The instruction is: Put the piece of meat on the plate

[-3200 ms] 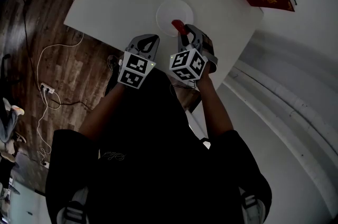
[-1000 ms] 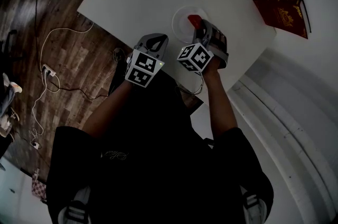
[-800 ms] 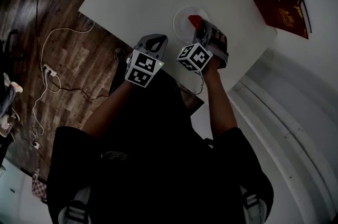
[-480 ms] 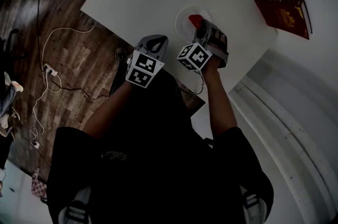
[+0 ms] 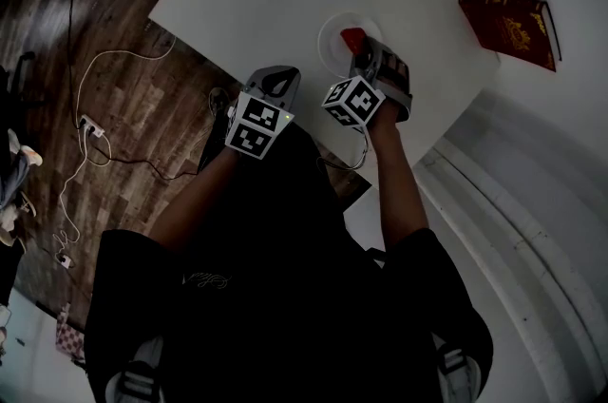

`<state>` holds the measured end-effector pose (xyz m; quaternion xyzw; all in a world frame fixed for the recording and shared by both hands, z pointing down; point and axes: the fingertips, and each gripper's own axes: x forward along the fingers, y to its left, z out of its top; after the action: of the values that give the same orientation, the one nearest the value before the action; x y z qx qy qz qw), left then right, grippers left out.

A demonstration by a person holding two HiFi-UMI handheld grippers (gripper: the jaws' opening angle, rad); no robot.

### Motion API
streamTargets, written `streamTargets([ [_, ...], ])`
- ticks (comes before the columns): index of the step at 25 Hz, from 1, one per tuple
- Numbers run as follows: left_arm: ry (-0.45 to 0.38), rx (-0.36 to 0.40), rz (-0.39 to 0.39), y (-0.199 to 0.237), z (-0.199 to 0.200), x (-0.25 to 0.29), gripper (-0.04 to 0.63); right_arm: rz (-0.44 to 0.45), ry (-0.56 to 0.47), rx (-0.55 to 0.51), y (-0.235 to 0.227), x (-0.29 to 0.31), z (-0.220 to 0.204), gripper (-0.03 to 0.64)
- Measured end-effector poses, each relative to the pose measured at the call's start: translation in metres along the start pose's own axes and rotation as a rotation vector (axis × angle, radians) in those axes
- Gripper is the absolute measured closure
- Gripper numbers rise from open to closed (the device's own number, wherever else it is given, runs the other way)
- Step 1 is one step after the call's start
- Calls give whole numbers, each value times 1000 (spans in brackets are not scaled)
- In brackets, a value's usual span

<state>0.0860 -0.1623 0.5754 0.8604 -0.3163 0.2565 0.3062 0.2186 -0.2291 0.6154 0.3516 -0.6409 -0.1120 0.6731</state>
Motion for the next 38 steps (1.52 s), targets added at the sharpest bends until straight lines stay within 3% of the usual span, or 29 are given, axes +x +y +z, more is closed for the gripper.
streamTargets([
  [10,9,-15,4,3,-3,-3,594,84,-31,77,4,0,4,484],
  [38,-21,-36,11,3,2,-7,594,196,-98,194,10,-5,12,400],
])
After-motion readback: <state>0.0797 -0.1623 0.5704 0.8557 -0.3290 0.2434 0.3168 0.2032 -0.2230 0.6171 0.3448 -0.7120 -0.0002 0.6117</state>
